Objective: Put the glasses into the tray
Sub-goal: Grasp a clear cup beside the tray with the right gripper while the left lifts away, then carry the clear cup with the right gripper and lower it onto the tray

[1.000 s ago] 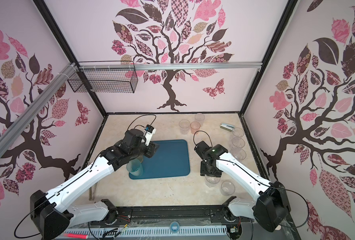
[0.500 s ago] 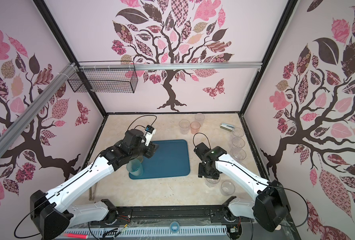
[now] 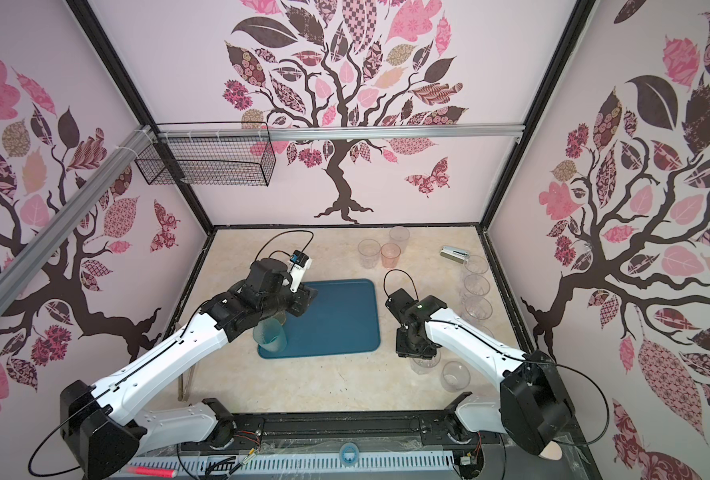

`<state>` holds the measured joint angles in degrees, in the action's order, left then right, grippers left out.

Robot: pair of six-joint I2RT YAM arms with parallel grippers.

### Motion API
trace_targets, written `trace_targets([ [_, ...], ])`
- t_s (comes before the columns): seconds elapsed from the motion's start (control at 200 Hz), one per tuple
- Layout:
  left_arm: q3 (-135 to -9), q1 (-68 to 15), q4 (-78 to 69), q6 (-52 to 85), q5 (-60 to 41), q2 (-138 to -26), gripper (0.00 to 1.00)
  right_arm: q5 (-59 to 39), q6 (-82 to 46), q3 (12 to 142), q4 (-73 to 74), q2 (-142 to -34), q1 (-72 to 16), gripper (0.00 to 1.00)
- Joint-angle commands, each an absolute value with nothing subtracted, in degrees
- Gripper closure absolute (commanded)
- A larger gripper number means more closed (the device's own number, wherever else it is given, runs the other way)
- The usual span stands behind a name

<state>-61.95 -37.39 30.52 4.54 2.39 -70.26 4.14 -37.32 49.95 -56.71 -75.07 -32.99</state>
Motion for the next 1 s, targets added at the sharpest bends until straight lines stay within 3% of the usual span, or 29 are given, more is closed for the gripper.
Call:
trace_targets([
  [0.0,-61.08,-37.31,30.05,4.32,1.85,-70.46,0.51,6.79,-37.19,50.19,-55.11,-76.7,-33.23,0.61],
  [0.215,-61.38,-37.28,30.33,3.74,1.97,-70.97,0.51,8.65,-36.14,52.8,-53.99,-78.75,-33.23,0.8],
  [0.38,-61.11,-37.27,30.49,3.08,2.44,-70.56,0.51,10.36,-35.45,54.94,-54.4,-78.77,-33.14,0.88],
  [0.995,-61.69,-37.33,31.92,1.91,7.09,-67.44,0.51,8.88,-31.33,69.37,-58.29,-81.88,-33.27,0.95],
])
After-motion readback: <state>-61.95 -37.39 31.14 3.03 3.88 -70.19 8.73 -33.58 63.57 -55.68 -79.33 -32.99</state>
